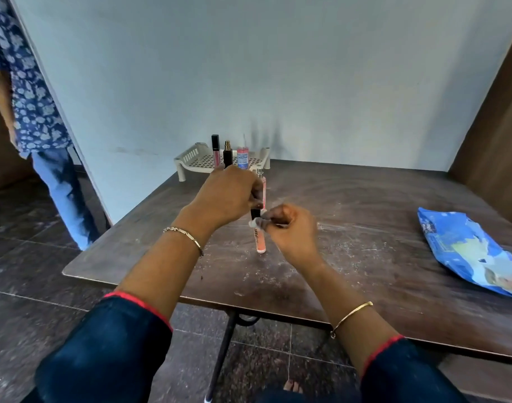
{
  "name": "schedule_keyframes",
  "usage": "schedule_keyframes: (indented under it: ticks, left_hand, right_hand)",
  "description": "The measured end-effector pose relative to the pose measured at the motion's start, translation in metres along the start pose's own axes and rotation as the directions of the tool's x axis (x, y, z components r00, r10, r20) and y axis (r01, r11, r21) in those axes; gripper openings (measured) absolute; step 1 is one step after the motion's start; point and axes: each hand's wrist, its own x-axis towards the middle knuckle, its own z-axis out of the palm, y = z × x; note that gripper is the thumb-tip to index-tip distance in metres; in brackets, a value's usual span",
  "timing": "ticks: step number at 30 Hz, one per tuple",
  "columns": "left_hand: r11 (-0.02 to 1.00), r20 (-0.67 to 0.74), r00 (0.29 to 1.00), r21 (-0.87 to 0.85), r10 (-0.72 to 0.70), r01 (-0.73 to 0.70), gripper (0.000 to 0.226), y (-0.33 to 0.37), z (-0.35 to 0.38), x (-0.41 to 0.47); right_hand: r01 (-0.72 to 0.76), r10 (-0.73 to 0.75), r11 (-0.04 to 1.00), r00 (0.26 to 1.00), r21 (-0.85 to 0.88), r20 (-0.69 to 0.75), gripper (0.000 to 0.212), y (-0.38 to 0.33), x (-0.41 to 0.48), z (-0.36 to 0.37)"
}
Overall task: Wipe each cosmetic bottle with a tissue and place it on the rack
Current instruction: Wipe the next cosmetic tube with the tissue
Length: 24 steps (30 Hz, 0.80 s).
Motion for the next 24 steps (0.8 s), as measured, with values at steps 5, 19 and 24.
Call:
schedule_keyframes:
  ticks: [5, 19, 24]
  left_hand:
    - [0.987, 0.076, 0.997, -0.157, -0.023, 0.035, 0.004, -0.015, -0.001, -0.001]
    - [0.880, 0.077, 0.992, -0.473, 0.102, -0.054, 0.013, -0.024, -0.002, -0.011]
    - [0.853, 0.073, 0.989, -0.517, 0.128, -0.072, 0.017, -0.024, -0.001, -0.014]
  right_hand:
    - [-0.039, 0.068, 0.958, 0.993, -0.285, 0.094, 0.012, 0.019, -0.005, -0.003]
    - [-0.106, 0.097, 0.991, 0.990, 0.086, 0.106, 0.022, 0.003, 0.000, -0.009]
    - [-0.068, 0.042, 0.950, 0.995, 0.305, 0.090, 0.018, -0.015, 0.004, -0.014]
